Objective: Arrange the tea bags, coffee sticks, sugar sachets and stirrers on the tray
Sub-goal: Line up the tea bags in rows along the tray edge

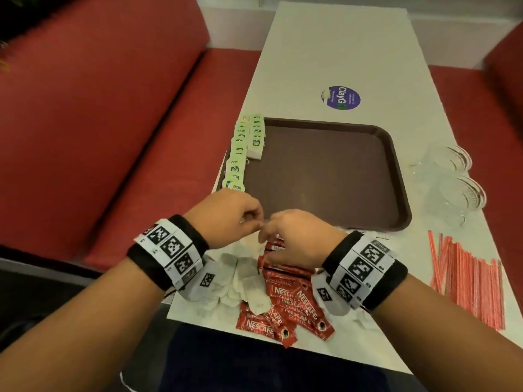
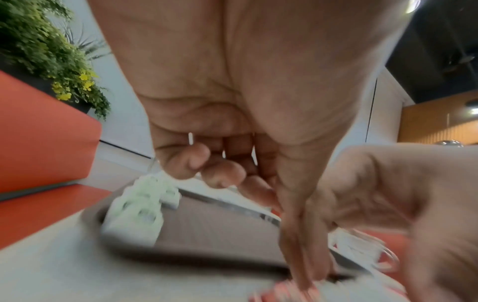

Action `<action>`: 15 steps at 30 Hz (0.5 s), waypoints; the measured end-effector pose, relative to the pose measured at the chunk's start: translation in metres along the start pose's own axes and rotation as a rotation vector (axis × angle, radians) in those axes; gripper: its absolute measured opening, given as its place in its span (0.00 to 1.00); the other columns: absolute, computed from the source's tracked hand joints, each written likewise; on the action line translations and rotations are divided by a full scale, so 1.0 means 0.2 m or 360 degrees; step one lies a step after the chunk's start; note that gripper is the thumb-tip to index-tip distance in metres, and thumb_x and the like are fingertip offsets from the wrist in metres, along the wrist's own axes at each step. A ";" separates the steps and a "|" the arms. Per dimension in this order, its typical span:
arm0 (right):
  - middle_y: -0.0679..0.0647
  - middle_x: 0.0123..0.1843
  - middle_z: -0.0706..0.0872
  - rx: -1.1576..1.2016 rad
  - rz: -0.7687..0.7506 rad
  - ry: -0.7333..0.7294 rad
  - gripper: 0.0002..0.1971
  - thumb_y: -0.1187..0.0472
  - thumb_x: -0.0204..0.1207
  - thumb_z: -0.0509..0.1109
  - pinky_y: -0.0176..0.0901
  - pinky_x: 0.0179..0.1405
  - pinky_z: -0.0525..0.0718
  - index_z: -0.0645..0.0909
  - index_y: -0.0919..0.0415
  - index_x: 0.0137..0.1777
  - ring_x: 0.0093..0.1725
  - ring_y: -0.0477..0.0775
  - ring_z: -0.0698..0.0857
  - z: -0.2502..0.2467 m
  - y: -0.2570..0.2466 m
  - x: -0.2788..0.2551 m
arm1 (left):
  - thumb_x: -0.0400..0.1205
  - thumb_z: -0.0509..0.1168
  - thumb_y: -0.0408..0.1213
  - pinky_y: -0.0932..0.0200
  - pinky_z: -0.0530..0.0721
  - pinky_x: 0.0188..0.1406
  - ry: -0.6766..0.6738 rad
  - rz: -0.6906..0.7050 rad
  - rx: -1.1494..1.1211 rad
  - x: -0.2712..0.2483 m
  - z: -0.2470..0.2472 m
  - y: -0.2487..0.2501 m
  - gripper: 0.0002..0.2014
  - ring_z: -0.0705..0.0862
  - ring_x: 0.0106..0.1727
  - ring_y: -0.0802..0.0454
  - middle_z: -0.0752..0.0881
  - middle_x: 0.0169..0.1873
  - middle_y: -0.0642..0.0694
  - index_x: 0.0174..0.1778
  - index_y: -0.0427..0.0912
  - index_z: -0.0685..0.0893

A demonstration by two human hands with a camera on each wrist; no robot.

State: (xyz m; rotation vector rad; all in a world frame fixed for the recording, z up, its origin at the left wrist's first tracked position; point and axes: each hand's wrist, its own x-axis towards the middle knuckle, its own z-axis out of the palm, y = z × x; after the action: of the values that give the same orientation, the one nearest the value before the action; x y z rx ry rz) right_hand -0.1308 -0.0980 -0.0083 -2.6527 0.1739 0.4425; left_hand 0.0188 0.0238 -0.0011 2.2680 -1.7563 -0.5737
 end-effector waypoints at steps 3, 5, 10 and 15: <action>0.47 0.53 0.87 0.0031 -0.0026 -0.0050 0.11 0.46 0.72 0.78 0.53 0.57 0.83 0.90 0.46 0.52 0.54 0.52 0.83 0.10 -0.07 -0.07 | 0.79 0.71 0.47 0.71 0.67 0.37 -0.0100 0.0074 0.0000 -0.17 0.12 0.01 0.05 0.75 0.36 0.74 0.80 0.37 0.63 0.50 0.57 0.88; 0.47 0.52 0.85 0.0026 -0.0020 -0.0102 0.11 0.45 0.71 0.79 0.53 0.57 0.83 0.89 0.45 0.51 0.54 0.51 0.82 0.16 -0.09 -0.10 | 0.78 0.72 0.51 0.68 0.71 0.41 -0.0222 0.0090 0.0015 -0.26 0.19 0.01 0.10 0.75 0.38 0.71 0.81 0.41 0.63 0.54 0.57 0.87; 0.49 0.63 0.82 -0.0027 -0.0006 -0.0131 0.20 0.43 0.69 0.81 0.52 0.66 0.77 0.88 0.48 0.59 0.64 0.52 0.77 0.23 -0.11 -0.16 | 0.70 0.74 0.63 0.60 0.75 0.57 -0.0397 0.0176 0.0142 -0.38 0.32 0.02 0.23 0.73 0.59 0.59 0.79 0.58 0.60 0.58 0.60 0.83; 0.47 0.69 0.80 -0.0076 0.0007 -0.0047 0.19 0.45 0.72 0.80 0.50 0.69 0.75 0.87 0.47 0.62 0.70 0.52 0.73 0.26 -0.11 -0.18 | 0.74 0.71 0.59 0.48 0.80 0.55 -0.0122 0.0181 0.0241 -0.41 0.37 0.04 0.15 0.76 0.57 0.53 0.82 0.56 0.58 0.54 0.59 0.86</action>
State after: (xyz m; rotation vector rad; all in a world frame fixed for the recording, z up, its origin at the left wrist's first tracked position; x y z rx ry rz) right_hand -0.1751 -0.0532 -0.0317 -2.6914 0.1619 0.4926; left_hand -0.0376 0.1054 -0.0505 2.2516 -2.0147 -0.5286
